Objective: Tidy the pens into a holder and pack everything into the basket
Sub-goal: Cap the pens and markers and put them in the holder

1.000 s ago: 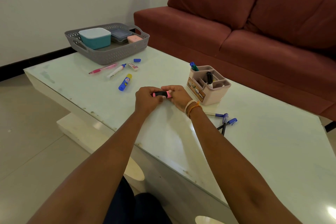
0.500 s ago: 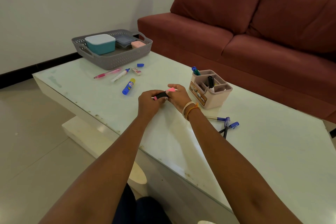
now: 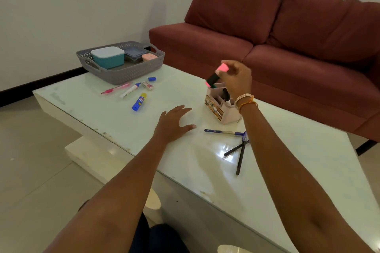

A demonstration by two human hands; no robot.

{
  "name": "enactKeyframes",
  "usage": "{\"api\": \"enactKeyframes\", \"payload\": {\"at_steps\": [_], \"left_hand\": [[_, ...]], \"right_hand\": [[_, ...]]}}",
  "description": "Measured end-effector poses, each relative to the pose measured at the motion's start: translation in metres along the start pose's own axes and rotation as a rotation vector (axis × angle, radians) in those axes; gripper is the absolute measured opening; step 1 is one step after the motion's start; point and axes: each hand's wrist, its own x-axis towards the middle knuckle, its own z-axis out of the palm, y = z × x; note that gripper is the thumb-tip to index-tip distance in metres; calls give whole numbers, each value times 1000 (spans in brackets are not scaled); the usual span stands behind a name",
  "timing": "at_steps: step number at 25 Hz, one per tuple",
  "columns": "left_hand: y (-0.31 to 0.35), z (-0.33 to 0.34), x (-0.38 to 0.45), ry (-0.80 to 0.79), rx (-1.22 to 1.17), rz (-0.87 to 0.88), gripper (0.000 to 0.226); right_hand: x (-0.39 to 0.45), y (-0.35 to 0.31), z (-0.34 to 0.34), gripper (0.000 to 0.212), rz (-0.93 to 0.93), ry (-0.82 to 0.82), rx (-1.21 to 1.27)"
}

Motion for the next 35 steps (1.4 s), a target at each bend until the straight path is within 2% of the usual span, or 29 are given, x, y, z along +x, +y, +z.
{"api": "enactKeyframes", "payload": {"at_steps": [3, 7, 11, 14, 17, 20, 24, 26, 28, 30, 32, 33, 35], "left_hand": [[-3, 2, 3, -57, 46, -21, 70], [-5, 6, 4, -25, 48, -19, 69], [-7, 7, 5, -8, 32, -21, 70], [-6, 7, 4, 9, 25, -18, 68], [-5, 5, 2, 35, 1, -11, 66], [-3, 5, 1, 11, -4, -8, 61], [-2, 11, 0, -8, 72, 27, 41], [6, 18, -3, 49, 34, 44, 36], [25, 25, -10, 182, -109, 27, 33], [49, 29, -18, 289, -207, 29, 24], [68, 34, -24, 261, -234, 62, 22], [75, 37, -27, 213, -255, 66, 24], [90, 41, -32, 93, -291, 52, 31]], "right_hand": [[26, 18, -21, 28, 14, 143, -212], [40, 46, -31, 28, 77, 97, -391], [45, 56, -27, 27, 90, 37, -472], [44, 66, -24, 26, 170, 13, -520], [39, 70, -23, 22, 218, -24, -518], [29, 70, -29, 28, 209, -56, -467], [6, 64, -49, 23, 220, 107, -441], [-4, 64, -63, 25, 357, 131, -541], [-13, 63, -76, 25, 577, -46, -580], [-27, 56, -82, 20, 851, -408, -617], [-39, 53, -78, 22, 970, -702, -745], [-42, 53, -75, 24, 965, -772, -801], [-43, 55, -71, 25, 944, -782, -826]]}}
